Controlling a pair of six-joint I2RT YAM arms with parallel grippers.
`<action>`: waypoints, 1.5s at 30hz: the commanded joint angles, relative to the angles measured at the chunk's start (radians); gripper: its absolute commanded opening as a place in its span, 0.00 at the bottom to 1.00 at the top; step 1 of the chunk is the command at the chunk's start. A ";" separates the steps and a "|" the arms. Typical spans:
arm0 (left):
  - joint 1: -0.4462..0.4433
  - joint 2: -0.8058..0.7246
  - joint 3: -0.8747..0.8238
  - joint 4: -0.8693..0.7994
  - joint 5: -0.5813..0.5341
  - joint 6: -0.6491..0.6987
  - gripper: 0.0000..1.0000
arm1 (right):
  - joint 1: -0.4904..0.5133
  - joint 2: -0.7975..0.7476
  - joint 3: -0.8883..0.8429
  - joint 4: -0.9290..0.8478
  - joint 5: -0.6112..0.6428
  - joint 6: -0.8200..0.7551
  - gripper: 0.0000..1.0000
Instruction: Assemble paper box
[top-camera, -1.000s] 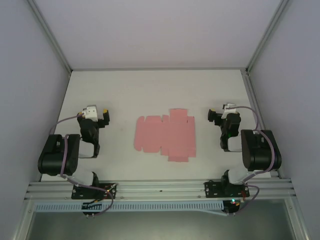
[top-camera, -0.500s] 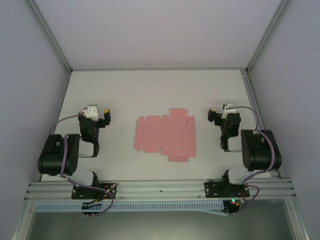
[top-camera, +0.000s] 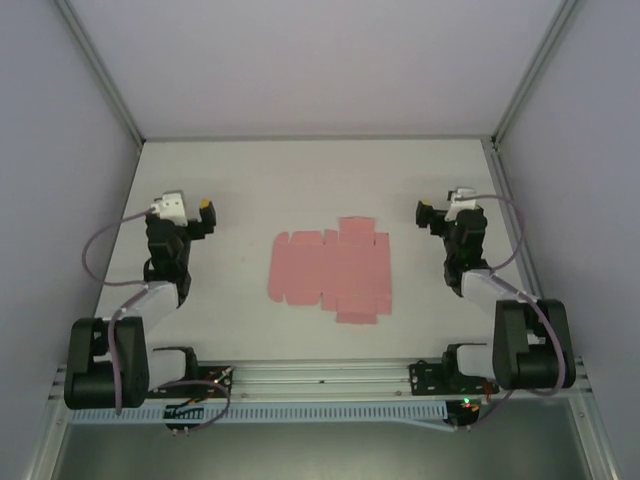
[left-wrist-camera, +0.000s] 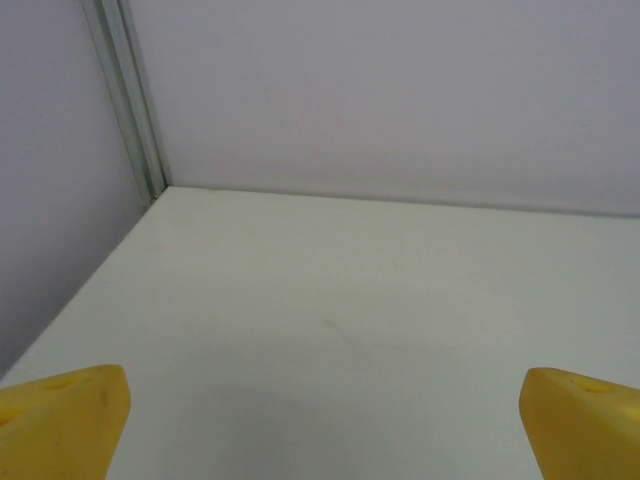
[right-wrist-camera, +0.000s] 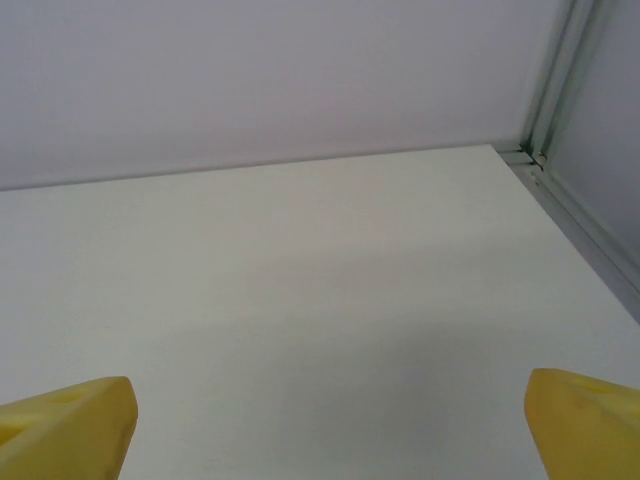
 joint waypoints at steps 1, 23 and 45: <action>-0.017 -0.047 0.095 -0.330 0.062 -0.180 1.00 | 0.065 -0.062 0.154 -0.353 0.053 0.065 0.99; -0.316 0.274 0.270 -0.774 0.591 -0.399 1.00 | 0.418 0.282 0.231 -0.705 -0.077 0.574 0.43; -0.397 0.422 0.297 -0.583 0.867 -0.420 0.85 | 0.418 0.321 0.102 -0.596 -0.070 0.637 0.36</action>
